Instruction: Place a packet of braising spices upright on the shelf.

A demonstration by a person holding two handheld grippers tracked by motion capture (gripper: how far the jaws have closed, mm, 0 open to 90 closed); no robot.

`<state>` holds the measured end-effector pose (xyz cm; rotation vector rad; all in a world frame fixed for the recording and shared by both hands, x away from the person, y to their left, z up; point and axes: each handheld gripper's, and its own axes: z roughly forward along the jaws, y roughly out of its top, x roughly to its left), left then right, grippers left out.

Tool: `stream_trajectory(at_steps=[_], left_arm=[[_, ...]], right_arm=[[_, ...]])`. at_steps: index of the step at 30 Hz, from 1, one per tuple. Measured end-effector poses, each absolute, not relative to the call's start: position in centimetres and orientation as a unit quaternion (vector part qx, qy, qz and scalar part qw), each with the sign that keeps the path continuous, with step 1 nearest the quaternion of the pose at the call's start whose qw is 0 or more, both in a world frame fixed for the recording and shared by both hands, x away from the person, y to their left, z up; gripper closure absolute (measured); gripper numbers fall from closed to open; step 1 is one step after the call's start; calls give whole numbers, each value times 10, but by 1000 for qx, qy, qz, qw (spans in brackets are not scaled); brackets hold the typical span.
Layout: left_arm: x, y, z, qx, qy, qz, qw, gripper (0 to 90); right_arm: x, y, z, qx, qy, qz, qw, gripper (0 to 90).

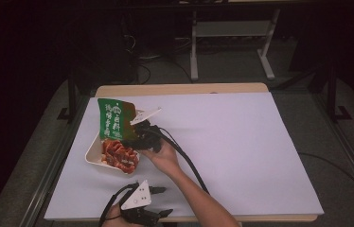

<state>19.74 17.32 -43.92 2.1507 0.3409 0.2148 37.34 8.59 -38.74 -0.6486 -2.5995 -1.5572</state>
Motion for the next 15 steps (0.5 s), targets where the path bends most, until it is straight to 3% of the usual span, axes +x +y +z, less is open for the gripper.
stream_trajectory(at_steps=[6, 11, 15], left_arm=[[197, 173, -439, 873, 140, 87, 459, 327], [197, 172, -439, 872, 138, 88, 461, 327], [197, 171, -439, 874, 134, 87, 458, 328]], right_arm=[[369, 93, -390, -199, -845, -496, 10, 883], [354, 97, -391, -174, -856, -484, -47, 890], [356, 94, -396, -172, -860, -478, -44, 889]])
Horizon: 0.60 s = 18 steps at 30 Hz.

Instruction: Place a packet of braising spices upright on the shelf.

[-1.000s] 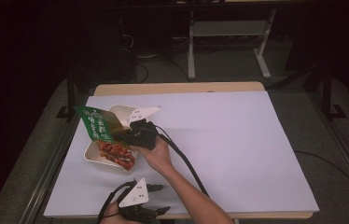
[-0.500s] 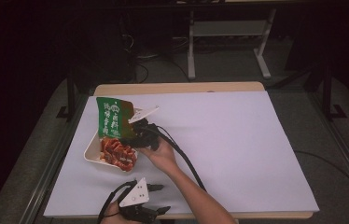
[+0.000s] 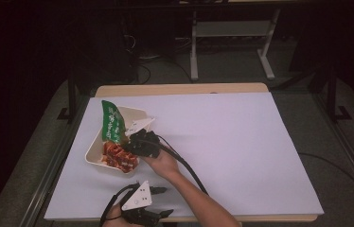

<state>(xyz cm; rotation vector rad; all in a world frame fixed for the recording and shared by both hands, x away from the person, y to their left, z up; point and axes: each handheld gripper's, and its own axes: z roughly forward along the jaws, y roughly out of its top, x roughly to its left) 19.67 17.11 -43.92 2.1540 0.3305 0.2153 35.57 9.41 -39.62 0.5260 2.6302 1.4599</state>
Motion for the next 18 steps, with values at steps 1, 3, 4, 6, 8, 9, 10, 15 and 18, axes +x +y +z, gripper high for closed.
stream_trajectory(at_steps=[1, 3, 4, 6, 8, 9, 10, 15, 18], left_arm=[[197, 171, -439, 874, 136, 87, 458, 327], [197, 171, -439, 874, 136, 86, 458, 327], [197, 171, -439, 874, 136, 87, 458, 327], [197, 171, -439, 874, 136, 87, 459, 328], [197, 172, -439, 873, 137, 87, 459, 327], [197, 172, -439, 873, 137, 87, 459, 327], [197, 172, -439, 873, 138, 87, 459, 327], [197, 173, -439, 873, 137, 87, 460, 327], [197, 172, -439, 874, 136, 87, 459, 327]], right_arm=[[358, 91, -399, 177, 859, 478, 35, 888], [358, 91, -399, 178, 858, 480, 33, 887], [359, 91, -398, 177, 858, 481, 33, 866], [359, 91, -397, 181, 856, 484, 34, 816], [361, 87, -392, 200, 848, 489, 35, 635], [361, 87, -392, 200, 848, 489, 35, 635], [363, 84, -390, 207, 845, 492, 28, 597], [366, 72, -386, 228, 845, 483, 10, 446], [362, 64, -382, 238, 848, 472, 21, 433]])
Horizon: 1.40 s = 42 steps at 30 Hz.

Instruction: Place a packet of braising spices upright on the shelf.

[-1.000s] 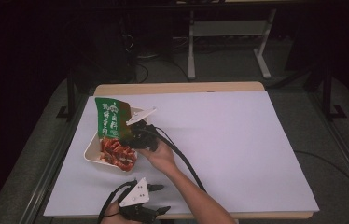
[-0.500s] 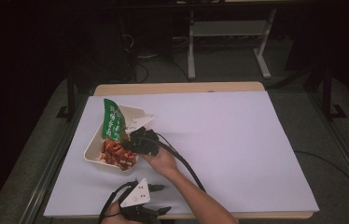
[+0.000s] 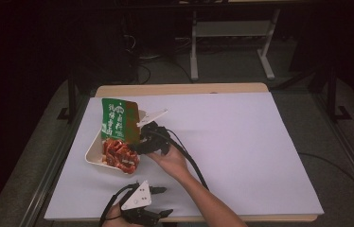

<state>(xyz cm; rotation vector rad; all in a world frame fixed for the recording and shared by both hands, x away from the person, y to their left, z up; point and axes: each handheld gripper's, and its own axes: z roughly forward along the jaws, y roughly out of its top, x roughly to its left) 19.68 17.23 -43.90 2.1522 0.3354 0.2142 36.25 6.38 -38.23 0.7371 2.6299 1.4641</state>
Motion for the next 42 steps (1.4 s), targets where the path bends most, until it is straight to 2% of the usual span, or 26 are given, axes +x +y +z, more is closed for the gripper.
stream_trajectory(at_steps=[7, 15, 19, 27, 30, 42], left_arm=[[195, 171, -439, 874, 135, 86, 459, 327], [195, 171, -439, 874, 136, 86, 459, 327], [195, 171, -439, 874, 134, 87, 458, 328], [195, 171, -439, 874, 134, 87, 459, 329], [195, 172, -439, 874, 134, 88, 460, 329], [196, 172, -438, 873, 135, 88, 460, 329]], right_arm=[[350, 40, -373, 235, 837, 494, 15, 425], [359, 6, -382, 291, 813, 505, 11, 502], [368, 19, -395, 317, 836, 445, 40, 569], [387, 46, -415, 344, 857, 378, 61, 693], [400, 56, -421, 377, 847, 368, 74, 712], [425, 57, -430, 425, 815, 388, 68, 709]])
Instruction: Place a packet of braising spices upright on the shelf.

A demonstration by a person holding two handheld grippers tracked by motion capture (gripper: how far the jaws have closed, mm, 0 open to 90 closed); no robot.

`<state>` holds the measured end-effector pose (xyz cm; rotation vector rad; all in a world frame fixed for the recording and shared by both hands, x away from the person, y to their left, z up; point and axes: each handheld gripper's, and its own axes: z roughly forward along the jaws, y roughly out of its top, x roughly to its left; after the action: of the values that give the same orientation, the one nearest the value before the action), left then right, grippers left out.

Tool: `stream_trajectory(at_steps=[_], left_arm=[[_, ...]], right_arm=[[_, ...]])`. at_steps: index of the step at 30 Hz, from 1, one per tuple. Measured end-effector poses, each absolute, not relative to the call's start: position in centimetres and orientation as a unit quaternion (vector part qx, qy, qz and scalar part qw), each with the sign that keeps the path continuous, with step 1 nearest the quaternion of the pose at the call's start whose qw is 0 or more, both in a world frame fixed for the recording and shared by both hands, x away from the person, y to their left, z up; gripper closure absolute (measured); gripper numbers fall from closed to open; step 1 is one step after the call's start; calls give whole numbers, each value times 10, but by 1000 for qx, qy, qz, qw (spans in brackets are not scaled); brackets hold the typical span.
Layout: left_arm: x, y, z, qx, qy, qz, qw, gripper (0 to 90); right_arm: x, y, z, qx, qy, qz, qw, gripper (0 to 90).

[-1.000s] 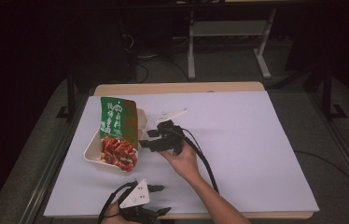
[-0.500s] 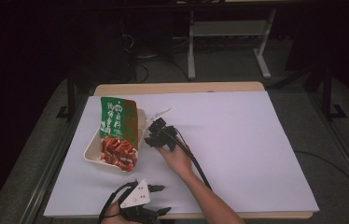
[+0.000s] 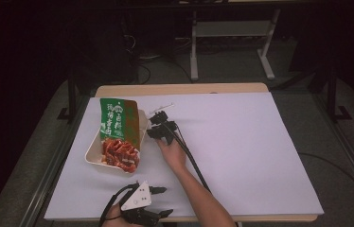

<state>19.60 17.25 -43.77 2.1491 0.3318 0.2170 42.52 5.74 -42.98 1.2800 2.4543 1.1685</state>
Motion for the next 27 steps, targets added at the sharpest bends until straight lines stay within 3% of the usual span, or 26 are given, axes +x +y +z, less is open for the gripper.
stream_trajectory(at_steps=[6, 9, 27], left_arm=[[197, 174, -437, 871, 138, 89, 462, 329], [197, 175, -437, 871, 140, 89, 462, 328], [206, 181, -438, 868, 168, 105, 455, 295]], right_arm=[[432, 68, -429, 422, 813, 397, 65, 692], [434, 65, -429, 419, 815, 395, 61, 632], [409, -5, -406, 392, 814, 426, 44, 444]])
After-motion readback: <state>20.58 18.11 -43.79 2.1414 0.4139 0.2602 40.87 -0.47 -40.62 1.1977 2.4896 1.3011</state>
